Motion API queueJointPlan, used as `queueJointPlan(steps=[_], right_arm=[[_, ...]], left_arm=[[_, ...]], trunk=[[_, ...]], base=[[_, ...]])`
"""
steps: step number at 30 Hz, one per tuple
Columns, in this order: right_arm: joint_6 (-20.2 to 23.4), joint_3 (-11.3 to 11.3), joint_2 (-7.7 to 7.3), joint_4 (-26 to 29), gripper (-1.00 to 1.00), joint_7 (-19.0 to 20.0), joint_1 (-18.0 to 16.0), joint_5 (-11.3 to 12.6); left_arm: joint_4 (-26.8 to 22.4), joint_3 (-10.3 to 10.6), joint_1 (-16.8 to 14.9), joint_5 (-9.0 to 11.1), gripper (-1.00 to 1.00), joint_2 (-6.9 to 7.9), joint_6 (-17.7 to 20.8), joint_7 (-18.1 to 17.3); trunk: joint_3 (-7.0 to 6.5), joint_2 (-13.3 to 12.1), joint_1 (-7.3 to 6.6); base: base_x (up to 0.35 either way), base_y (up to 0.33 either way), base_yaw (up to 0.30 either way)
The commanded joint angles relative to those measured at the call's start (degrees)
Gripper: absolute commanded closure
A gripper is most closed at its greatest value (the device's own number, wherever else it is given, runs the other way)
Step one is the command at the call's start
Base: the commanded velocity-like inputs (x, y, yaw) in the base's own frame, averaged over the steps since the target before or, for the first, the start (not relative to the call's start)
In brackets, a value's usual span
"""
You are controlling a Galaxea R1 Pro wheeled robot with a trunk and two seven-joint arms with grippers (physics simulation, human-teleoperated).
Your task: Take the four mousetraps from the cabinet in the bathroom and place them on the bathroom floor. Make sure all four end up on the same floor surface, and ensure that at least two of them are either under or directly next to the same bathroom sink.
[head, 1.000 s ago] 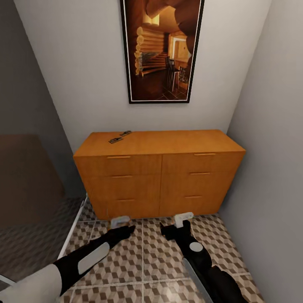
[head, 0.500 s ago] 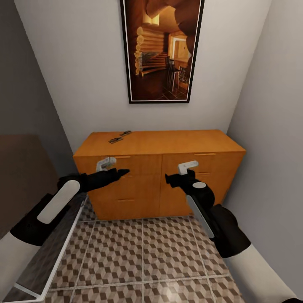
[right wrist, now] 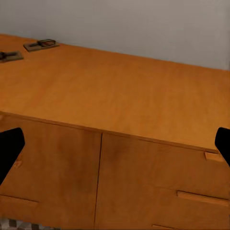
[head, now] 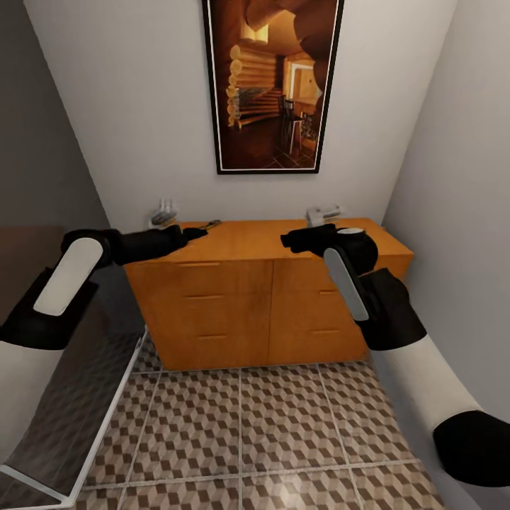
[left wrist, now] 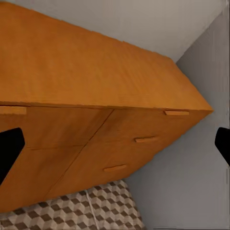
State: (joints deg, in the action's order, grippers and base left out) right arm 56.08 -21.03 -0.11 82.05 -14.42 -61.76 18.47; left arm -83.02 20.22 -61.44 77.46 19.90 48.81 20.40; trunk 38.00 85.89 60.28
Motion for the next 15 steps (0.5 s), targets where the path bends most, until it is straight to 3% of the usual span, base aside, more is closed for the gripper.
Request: queueJointPlan(steps=[1, 3, 6, 8, 11, 14, 15], right_arm=[[0.27, -0.06, 0.6, -0.09, -1.0, -0.69, -0.76, 0.71], [0.39, -0.06, 2.51, -0.29, -1.0, -0.93, -2.59, 0.81], [0.35, -0.06, 3.3, -0.66, -1.0, -1.96, -4.01, 0.75], [0.2, -0.06, 3.68, -1.33, -1.0, -4.97, -4.75, 0.75], [-0.25, -0.11, 4.56, -2.61, -1.0, -10.6, -5.3, 0.94], [-1.17, -0.26, 5.65, -4.87, -1.0, -15.71, -5.51, 0.96], [-2.52, -0.31, 6.02, -6.5, -1.0, -17.68, -5.56, 1.04]], left_arm=[[-0.03, 0.02, -1.43, 0.8, -1.0, -0.1, 1.21, 0.61], [0.07, -0.06, -4.97, 1.04, -1.0, -1.13, 2.94, 0.74], [0.16, -0.08, -7.08, 1.08, -1.0, -1.42, 3.36, 1.35], [0.21, -0.09, -8.32, 0.9, -1.0, -1.43, 3.55, 2.73], [0.27, -0.09, -9.37, 0.59, -1.0, -1.13, 3.67, 5.93], [0.35, -0.14, -9.93, 0.43, -1.0, -0.42, 3.72, 10.63], [0.4, -0.16, -10.1, 0.39, -1.0, -0.01, 3.73, 13.68]], trunk=[[0.07, 0.03, 0.0], [0.07, 0.03, 0.0], [0.07, 0.03, 0.0], [0.07, 0.03, 0.0], [0.07, 0.03, 0.0], [0.07, 0.03, 0.0], [0.07, 0.03, 0.0]], base=[[0.0, 0.0, 0.0], [0.0, 0.0, 0.0], [0.0, 0.0, 0.0], [0.0, 0.0, 0.0], [0.0, 0.0, 0.0], [0.0, 0.0, 0.0], [0.0, 0.0, 0.0]])
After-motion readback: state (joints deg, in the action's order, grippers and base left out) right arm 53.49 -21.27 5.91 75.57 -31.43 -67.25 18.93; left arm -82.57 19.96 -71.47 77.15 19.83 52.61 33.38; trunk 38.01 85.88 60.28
